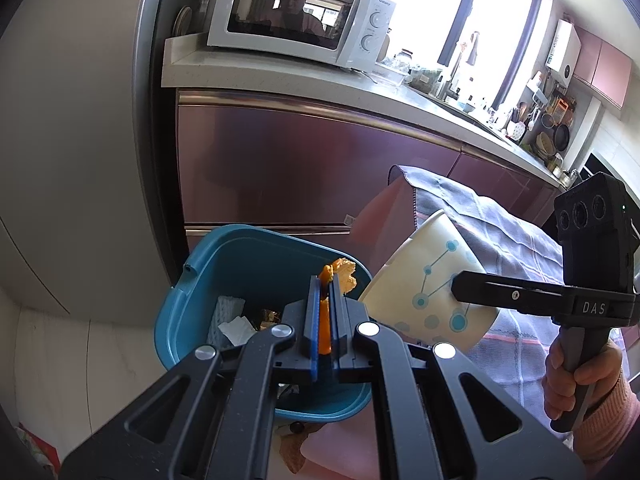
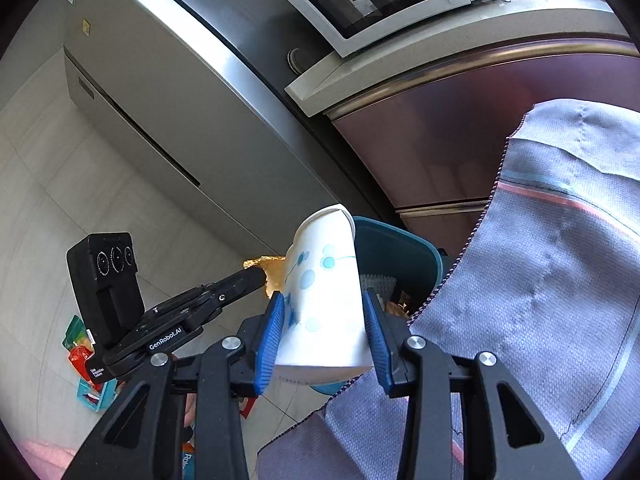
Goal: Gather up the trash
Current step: 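Lift the peel and paper cup and carry both over the teal bin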
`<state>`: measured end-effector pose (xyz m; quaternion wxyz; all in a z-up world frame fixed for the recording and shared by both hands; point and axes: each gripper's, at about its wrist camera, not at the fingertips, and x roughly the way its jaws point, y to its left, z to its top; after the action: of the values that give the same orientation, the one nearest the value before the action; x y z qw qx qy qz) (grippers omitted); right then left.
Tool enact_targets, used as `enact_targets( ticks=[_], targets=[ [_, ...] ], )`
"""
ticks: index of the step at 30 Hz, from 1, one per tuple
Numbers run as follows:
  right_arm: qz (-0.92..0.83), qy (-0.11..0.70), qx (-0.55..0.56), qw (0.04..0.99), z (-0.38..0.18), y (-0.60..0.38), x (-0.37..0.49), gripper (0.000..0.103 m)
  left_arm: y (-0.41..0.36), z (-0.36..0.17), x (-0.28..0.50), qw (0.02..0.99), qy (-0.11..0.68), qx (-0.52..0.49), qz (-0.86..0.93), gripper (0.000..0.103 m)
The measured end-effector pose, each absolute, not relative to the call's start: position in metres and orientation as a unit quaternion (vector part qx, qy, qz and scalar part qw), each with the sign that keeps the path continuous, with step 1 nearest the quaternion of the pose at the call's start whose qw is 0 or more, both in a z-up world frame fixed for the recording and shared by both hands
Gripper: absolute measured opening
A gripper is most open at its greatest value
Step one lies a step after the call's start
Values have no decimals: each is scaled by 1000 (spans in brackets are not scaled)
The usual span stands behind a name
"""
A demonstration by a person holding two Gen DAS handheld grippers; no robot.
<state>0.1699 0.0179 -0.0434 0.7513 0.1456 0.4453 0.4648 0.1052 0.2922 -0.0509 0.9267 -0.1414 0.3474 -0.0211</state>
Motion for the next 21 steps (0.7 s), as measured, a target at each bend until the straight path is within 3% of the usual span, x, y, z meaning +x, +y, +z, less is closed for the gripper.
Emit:
enact_targets(
  ticks=[21],
  targets=[
    [450,474,117,748,-62,49,180,38,297,-74,125,919,367,-144,2,4]
  ],
)
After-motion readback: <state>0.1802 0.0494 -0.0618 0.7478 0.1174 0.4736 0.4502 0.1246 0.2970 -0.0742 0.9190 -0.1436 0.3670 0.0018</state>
